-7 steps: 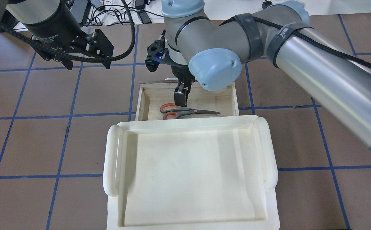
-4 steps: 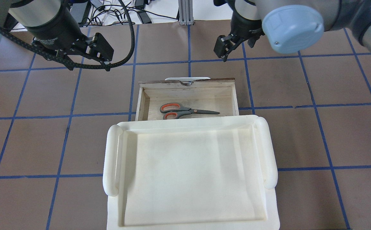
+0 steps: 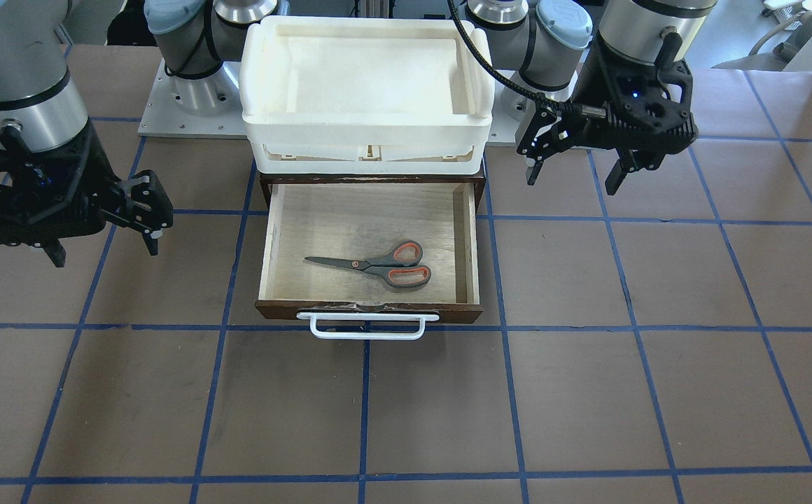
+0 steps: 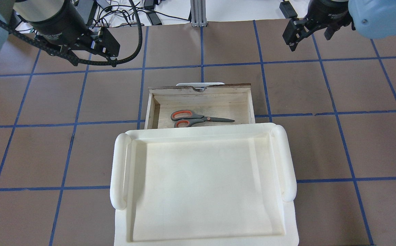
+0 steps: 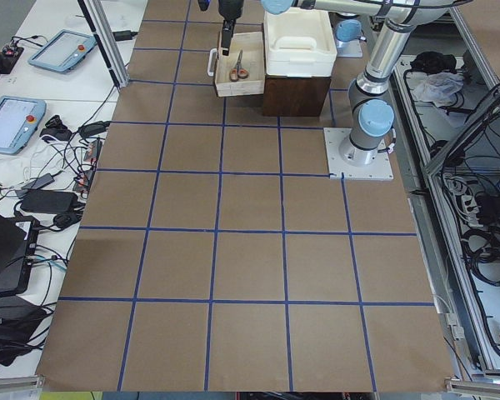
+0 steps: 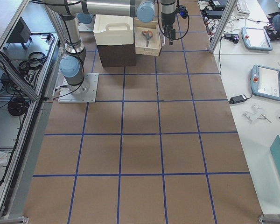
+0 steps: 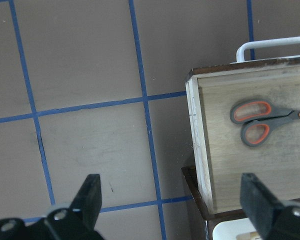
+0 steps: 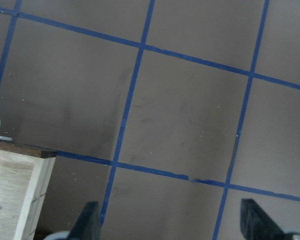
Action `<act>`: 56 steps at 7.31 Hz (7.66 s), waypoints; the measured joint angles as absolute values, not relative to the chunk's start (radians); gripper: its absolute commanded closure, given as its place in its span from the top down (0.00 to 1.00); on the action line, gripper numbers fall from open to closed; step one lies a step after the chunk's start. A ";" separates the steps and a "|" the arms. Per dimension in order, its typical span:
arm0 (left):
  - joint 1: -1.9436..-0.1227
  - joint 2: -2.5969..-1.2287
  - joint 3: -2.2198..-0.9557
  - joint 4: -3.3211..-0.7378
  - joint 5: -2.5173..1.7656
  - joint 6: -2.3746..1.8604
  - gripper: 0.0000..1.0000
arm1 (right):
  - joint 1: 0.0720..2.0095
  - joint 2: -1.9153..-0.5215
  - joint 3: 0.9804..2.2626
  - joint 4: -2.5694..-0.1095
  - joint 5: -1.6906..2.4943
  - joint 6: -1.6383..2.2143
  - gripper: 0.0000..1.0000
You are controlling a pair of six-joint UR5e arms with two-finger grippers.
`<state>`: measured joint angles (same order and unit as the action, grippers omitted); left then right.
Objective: Put scissors in drawer and close it
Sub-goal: 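Open the right gripper and lift it away from the drawer, then move the left gripper over the white drawer handle, then push the drawer front with the left gripper toward the robot's far side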
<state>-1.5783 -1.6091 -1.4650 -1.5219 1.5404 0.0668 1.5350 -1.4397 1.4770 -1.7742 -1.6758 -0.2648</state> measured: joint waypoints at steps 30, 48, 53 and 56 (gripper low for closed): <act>-1.840 -2.167 -1.271 -1.364 1.508 -0.120 1.00 | 1.537 -1.593 1.580 -1.738 -1.651 -0.056 1.00; -1.835 -2.007 -1.415 -1.528 1.507 -0.134 1.00 | 1.533 -1.615 1.592 -1.657 -1.530 -0.052 1.00; -1.836 -1.983 -1.441 -1.582 1.510 -0.138 1.00 | 1.533 -1.615 1.592 -1.655 -1.538 -0.051 1.00; -1.838 -1.967 -1.462 -1.587 1.512 -0.139 1.00 | 1.534 -1.616 1.593 -1.639 -1.540 -0.046 1.00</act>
<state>-1.8376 -1.9669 -1.4621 -1.5866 1.5117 -0.1393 1.5339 -1.6163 1.5927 -1.6393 -1.5399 -0.0458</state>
